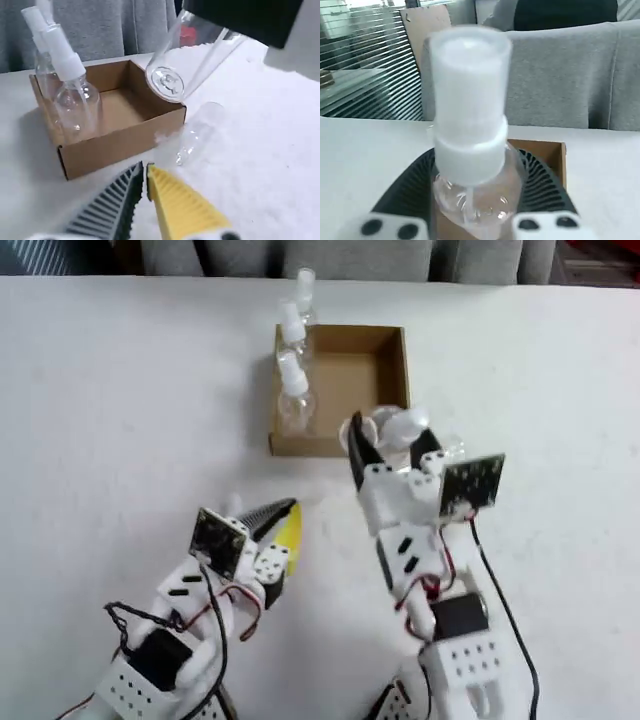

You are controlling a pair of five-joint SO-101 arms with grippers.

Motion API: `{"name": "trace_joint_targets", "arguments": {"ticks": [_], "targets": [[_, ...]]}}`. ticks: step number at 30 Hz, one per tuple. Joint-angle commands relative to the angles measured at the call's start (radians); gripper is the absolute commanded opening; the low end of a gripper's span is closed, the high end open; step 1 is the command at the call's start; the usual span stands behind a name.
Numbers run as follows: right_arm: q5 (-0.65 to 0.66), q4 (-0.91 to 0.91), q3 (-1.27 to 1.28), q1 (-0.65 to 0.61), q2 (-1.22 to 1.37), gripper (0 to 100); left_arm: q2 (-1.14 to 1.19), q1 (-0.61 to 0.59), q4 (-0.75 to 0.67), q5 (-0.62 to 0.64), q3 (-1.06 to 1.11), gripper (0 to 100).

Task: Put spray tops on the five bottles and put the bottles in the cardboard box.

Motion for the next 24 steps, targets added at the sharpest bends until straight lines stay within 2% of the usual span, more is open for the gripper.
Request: {"name": "trace_joint_targets", "arguments": {"ticks": [1,4,6,24], "targets": [[0.005,-0.226,-0.038,0.054,0.219,1.5,-0.007,-0.044,0.003,-0.008,0.0,2],[0.008,-0.372,-0.063,0.079,0.378,1.5,-0.007,-0.058,0.003,-0.008,0.0,2],[0.005,-0.406,-0.104,0.096,0.47,1.5,-0.007,-0.064,0.003,-0.008,0.0,2],[0.011,-0.41,-0.569,0.116,1.015,1.5,-0.007,-0.068,0.04,-0.008,0.0,2]]}}
